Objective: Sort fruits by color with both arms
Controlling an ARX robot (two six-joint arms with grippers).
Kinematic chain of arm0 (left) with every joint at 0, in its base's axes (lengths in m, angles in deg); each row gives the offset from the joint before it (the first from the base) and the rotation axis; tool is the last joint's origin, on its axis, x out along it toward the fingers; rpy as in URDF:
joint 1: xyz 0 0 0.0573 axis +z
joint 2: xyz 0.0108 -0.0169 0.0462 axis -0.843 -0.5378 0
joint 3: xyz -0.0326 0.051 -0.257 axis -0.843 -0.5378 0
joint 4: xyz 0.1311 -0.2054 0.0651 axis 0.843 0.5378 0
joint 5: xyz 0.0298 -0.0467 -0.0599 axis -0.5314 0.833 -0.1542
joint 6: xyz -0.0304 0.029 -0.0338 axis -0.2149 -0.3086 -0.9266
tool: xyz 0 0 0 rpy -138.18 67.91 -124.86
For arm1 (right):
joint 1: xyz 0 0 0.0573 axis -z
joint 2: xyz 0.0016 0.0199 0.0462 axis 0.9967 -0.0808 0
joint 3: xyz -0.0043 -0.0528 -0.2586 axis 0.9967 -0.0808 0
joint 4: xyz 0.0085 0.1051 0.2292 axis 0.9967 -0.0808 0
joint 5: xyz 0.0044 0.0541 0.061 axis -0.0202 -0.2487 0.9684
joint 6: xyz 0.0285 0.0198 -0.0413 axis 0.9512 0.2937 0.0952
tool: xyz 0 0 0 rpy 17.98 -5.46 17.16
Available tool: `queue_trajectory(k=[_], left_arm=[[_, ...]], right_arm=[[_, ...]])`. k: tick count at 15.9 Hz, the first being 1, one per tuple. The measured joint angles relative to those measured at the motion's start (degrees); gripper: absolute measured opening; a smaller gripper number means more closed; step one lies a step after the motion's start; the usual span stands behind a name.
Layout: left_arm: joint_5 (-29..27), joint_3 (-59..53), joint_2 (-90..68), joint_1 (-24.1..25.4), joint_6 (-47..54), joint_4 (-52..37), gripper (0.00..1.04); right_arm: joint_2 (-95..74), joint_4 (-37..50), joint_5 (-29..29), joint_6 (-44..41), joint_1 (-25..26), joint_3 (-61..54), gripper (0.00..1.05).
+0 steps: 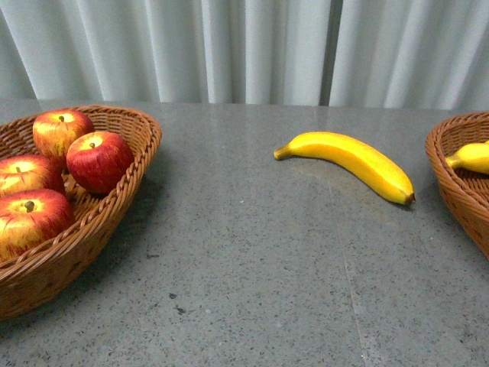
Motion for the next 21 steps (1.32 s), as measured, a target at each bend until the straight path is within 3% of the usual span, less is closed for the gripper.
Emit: queue_trajectory(k=[1,5,8,9,11,16,21], left_arm=[[0.02,0.0,0.0,0.0,0.0,0.0,0.98],[0.02,0.0,0.0,0.0,0.0,-0.02,0.98],[0.02,0.0,0.0,0.0,0.0,0.0,0.98],[0.02,0.0,0.0,0.0,0.0,0.0,0.98],[0.0,0.0,0.0,0.0,0.0,0.0,0.98],[0.02,0.0,0.0,0.0,0.0,-0.02,0.98],[0.0,0.0,0.0,0.0,0.0,0.0,0.98]], right_arm=[[0.5,1.44,-0.04,1.6,-1.57,1.01,1.0],[1.73,8.96,-3.52,12.0,-13.29,9.07,0.98],[-4.61,12.55,-9.49,17.88,-26.86,15.5,0.98],[-11.74,12.2,-12.85,19.58,-34.25,19.63,0.98],[-19.63,9.6,-15.54,19.96,-39.74,26.14,0.98],[-32.39,3.85,-21.31,17.44,-42.14,38.88,0.98],[-40.15,-5.77,-25.22,14.91,-39.3,45.09,0.98]])
